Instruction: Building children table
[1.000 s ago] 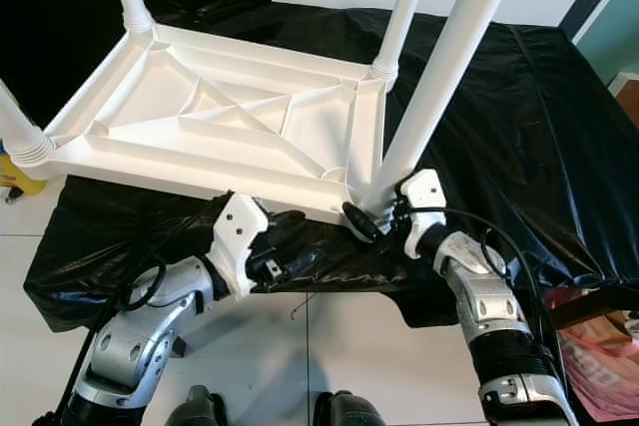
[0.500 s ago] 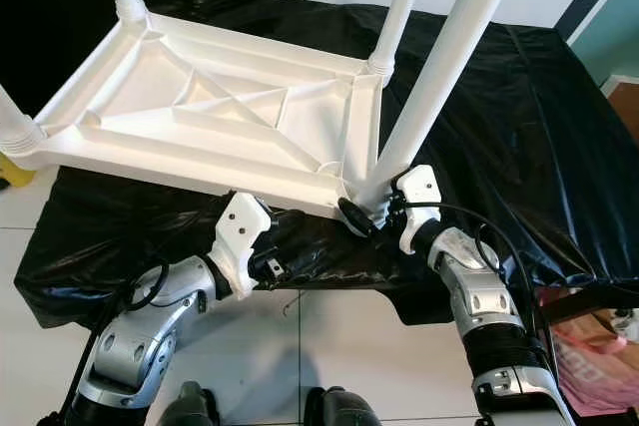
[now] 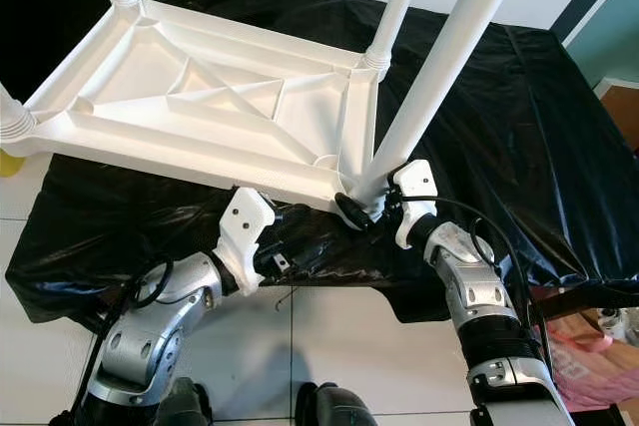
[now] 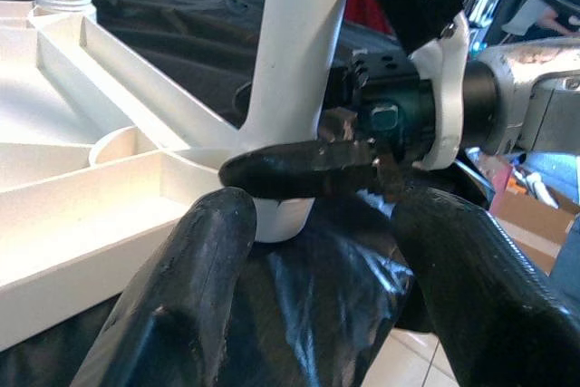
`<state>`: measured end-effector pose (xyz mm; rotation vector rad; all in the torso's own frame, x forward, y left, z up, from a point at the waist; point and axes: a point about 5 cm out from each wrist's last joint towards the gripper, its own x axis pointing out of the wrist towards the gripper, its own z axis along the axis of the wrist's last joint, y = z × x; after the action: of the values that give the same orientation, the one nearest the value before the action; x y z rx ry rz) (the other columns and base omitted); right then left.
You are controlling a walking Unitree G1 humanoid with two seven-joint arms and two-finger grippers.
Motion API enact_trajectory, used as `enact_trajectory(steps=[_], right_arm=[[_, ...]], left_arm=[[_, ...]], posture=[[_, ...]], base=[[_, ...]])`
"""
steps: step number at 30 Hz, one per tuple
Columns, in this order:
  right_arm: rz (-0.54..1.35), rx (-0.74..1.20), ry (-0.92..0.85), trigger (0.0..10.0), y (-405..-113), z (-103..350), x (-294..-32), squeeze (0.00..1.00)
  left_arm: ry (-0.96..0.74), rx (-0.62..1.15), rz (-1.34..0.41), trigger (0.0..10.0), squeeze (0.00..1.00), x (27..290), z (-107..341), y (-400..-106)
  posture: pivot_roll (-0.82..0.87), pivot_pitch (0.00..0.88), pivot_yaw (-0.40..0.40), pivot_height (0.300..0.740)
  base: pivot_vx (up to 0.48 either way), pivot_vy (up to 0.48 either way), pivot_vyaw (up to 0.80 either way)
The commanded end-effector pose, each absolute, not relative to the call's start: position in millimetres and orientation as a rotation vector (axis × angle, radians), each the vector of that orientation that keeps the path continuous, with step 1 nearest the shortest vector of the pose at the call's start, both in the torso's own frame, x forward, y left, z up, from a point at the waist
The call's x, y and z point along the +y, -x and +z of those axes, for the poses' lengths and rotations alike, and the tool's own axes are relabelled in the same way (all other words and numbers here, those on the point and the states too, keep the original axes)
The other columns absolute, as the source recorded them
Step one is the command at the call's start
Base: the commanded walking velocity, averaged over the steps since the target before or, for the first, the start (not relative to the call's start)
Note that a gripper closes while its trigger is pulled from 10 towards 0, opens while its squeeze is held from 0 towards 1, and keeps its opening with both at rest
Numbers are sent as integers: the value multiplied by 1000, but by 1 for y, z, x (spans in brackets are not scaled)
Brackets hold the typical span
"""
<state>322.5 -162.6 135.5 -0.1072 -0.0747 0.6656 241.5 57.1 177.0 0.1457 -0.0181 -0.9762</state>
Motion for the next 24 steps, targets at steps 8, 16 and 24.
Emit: enact_trajectory(steps=[8,16,24], right_arm=[[685,-55,133,10000,-325,135,-163,0],[695,-57,144,10000,-328,139,-164,0],[695,-60,144,10000,-329,140,-164,0]], left_arm=[[-128,-46,-806,10000,0,55,182,-250],[-116,-52,-798,10000,0,51,181,-250],[-115,-47,-801,10000,0,51,180,-248]], posture=[[173,156,-241,740],[170,156,-253,740],[172,163,-247,740]], base=[[0,0,0],[0,0,0],[0,0,0]])
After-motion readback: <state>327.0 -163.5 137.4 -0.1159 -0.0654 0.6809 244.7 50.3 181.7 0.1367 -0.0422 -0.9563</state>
